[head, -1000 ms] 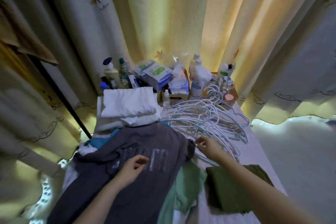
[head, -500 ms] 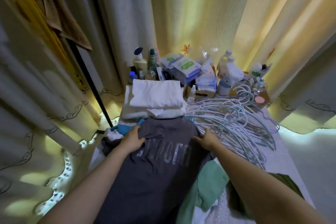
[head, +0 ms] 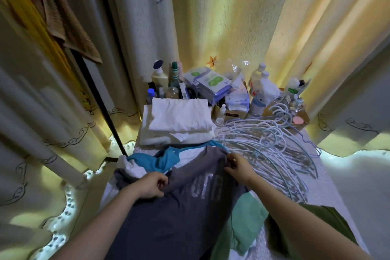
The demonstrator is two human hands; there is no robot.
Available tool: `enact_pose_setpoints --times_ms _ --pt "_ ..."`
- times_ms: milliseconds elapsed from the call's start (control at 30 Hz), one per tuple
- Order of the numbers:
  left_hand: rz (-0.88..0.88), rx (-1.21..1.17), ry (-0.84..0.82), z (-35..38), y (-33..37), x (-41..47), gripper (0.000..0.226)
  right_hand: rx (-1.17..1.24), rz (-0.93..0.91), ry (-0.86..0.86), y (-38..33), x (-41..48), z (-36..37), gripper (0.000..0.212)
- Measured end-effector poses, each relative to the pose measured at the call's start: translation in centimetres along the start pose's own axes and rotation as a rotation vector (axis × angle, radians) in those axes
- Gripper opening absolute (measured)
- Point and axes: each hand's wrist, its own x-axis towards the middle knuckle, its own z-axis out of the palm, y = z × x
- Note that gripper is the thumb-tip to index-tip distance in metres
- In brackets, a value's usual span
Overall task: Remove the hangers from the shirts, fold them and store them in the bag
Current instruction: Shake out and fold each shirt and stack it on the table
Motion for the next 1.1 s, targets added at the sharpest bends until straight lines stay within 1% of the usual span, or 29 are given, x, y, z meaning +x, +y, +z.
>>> enact_pose_setpoints --times_ms 67,100,133,167,233,267,300,367,400,467,500,533,600,633,700,767,800,867,900,967,1000,1067,1100 --pt "0.062 0.012 -0.045 0.4 -0.5 -0.7 0.027 0.010 -0.023 -0.050 -0.9 0.9 -0.3 0.067" --pt "0.070 -0.024 -0.047 0.6 -0.7 -1.0 0.022 0.016 -0.014 -0.093 -1.4 1.3 -0.4 0.077" --pt "0.065 -0.086 -0.043 0.7 -0.6 -1.3 0.020 0.017 -0.001 -0.139 -1.9 1.7 -0.4 0.082" --pt "0.051 -0.169 -0.035 0.7 -0.3 -1.6 0.024 -0.001 0.011 -0.180 -2.2 2.1 -0.1 0.083" --pt "0.008 -0.314 0.018 0.6 0.6 -1.8 0.035 -0.110 0.039 -0.236 -2.5 2.8 0.5 0.076" --pt "-0.008 -0.352 0.057 0.4 0.9 -1.8 0.042 -0.165 0.048 -0.241 -2.5 3.0 0.7 0.070" --pt "-0.017 -0.373 0.089 0.2 1.0 -1.6 0.043 -0.189 0.054 -0.242 -2.5 3.2 0.8 0.062" --pt "0.007 -0.371 0.126 -0.3 1.0 -1.7 0.029 -0.169 0.062 -0.279 -2.6 3.2 0.6 0.046" --pt "0.022 -0.366 0.154 -0.6 1.1 -1.8 0.023 -0.168 0.060 -0.318 -2.4 3.0 0.4 0.042" --pt "0.022 -0.392 0.254 -1.4 1.6 -2.2 0.008 -0.183 0.052 -0.374 -1.9 2.6 0.0 0.048" --pt "0.029 -0.410 0.297 -1.9 2.0 -2.4 0.010 -0.169 0.062 -0.388 -1.6 2.3 -0.3 0.054" --pt "0.049 -0.420 0.316 -2.4 2.4 -2.6 0.018 -0.126 0.089 -0.404 -1.1 2.0 -0.6 0.055" --pt "0.083 -0.395 0.295 -3.5 3.4 -2.7 0.028 -0.008 0.147 -0.443 -0.3 1.2 -0.9 0.041" --pt "0.094 -0.369 0.273 -4.0 3.9 -2.8 0.032 0.005 0.139 -0.452 -0.1 0.8 -1.0 0.034" --pt "0.134 -0.312 0.208 -4.7 4.6 -3.0 0.037 0.005 0.061 -0.422 0.3 0.0 -0.8 0.026" --pt "0.153 -0.247 0.146 -5.1 5.0 -3.1 0.034 0.038 -0.067 -0.345 0.2 -0.6 -0.8 0.021" --pt "0.132 -0.237 0.141 -5.1 5.0 -3.2 0.028 0.087 -0.115 -0.296 0.0 -0.8 -1.0 0.019" --pt "0.045 -0.274 0.178 -5.2 4.7 -3.5 0.012 0.259 -0.150 -0.211 -0.8 -1.4 -2.2 0.019" --pt "0.005 -0.298 0.220 -5.3 4.5 -3.5 0.010 0.343 -0.151 -0.179 -1.5 -1.7 -3.1 0.017" --pt "-0.061 -0.356 0.369 -5.5 4.8 -3.5 0.020 0.451 -0.135 -0.125 -3.1 -2.3 -4.9 0.019" --pt "-0.095 -0.414 0.480 -5.6 5.5 -3.6 0.023 0.470 -0.134 -0.083 -4.0 -2.4 -5.5 0.022" --pt "-0.143 -0.575 0.705 -5.7 7.7 -3.7 0.021 0.493 -0.131 0.021 -6.2 -3.0 -6.1 0.025" --pt "-0.147 -0.631 0.775 -5.7 9.2 -3.7 0.019 0.528 -0.118 0.067 -7.5 -3.4 -6.2 0.023"
